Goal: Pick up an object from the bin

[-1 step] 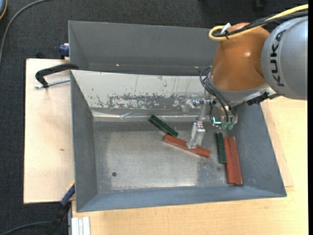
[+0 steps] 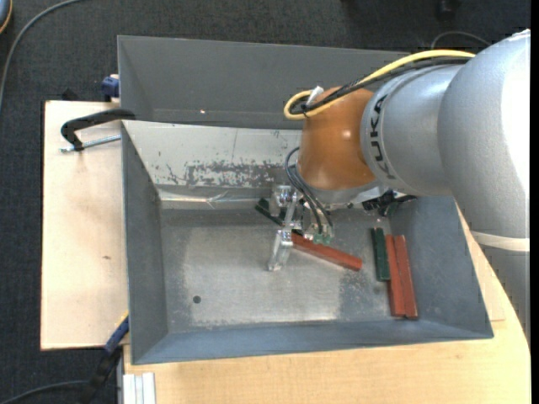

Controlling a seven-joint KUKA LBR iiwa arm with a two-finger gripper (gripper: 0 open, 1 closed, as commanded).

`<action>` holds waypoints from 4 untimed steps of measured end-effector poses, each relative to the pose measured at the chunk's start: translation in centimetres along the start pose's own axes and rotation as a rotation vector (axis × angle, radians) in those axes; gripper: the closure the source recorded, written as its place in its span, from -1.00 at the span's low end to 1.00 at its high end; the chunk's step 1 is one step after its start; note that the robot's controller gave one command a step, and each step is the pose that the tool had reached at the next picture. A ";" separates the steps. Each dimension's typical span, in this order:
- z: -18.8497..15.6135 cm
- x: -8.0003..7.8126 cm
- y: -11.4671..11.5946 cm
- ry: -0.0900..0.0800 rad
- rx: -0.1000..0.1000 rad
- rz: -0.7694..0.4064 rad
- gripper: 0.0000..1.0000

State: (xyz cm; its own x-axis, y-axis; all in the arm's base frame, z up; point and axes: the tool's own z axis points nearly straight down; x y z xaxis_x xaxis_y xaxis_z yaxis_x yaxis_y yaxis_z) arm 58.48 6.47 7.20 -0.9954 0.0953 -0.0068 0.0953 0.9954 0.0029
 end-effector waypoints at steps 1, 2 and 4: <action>-3.1 -1.2 -5.4 -0.003 0.003 0.058 -1.00; -4.1 0.9 -0.8 0.006 0.000 0.291 -1.00; 0.2 1.2 -2.2 0.007 0.004 0.607 -1.00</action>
Offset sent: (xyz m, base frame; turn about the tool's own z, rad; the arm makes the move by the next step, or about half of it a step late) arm 0.0040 -0.0519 0.0280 0.0532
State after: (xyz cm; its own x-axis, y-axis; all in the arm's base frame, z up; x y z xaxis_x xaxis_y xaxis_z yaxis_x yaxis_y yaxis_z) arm 57.03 4.36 7.00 -0.7633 0.6461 0.0010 0.6461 0.7633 0.0003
